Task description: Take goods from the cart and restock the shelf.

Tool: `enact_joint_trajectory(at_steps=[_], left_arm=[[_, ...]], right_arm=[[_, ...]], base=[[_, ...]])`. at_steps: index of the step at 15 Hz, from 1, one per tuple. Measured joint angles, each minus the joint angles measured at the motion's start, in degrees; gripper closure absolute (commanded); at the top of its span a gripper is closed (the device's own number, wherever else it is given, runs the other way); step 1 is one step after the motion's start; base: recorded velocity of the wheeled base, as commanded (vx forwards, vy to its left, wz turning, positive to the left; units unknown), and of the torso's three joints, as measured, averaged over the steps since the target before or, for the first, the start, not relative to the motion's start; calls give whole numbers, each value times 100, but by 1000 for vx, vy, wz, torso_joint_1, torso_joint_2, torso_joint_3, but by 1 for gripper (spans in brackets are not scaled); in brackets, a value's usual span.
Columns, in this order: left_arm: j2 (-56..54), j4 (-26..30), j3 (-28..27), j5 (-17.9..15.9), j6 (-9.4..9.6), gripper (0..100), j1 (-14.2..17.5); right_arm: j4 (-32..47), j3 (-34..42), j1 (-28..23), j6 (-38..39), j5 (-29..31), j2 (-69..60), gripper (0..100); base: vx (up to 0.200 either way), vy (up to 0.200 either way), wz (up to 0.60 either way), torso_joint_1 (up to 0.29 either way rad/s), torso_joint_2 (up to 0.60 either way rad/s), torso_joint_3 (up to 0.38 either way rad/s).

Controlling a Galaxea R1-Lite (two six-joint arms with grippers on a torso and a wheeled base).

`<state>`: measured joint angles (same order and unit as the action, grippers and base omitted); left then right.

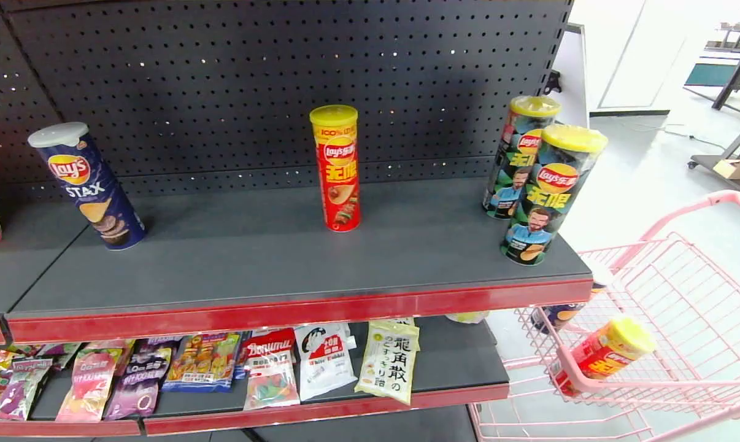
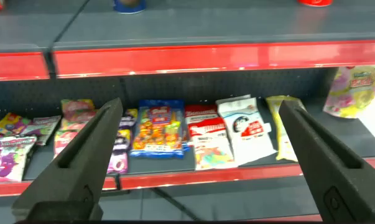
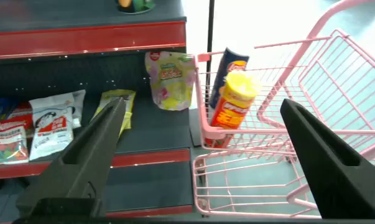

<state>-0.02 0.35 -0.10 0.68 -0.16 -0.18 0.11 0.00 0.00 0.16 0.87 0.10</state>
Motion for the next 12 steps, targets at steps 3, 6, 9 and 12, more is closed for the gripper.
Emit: enact_joint_trajectory(at_steps=[3,6,9,12], left_arm=[[0,0,0,-2,0,0,0],[0,-4,0,-2,2,0,7],[0,-9,0,0,0,0,2],[0,2,2,2,0,0,2]], right_arm=[[0,0,0,2,0,0,0],[7,0,0,-5,6,0,0],[10,0,0,0,9,0,0],[2,-2,-10,0,9,0,0]], base=[[0,-133,0,3,0,3],[0,0,-400,2,3,2],[0,0,-600,7,7,4],[0,0,-400,3,3,2]])
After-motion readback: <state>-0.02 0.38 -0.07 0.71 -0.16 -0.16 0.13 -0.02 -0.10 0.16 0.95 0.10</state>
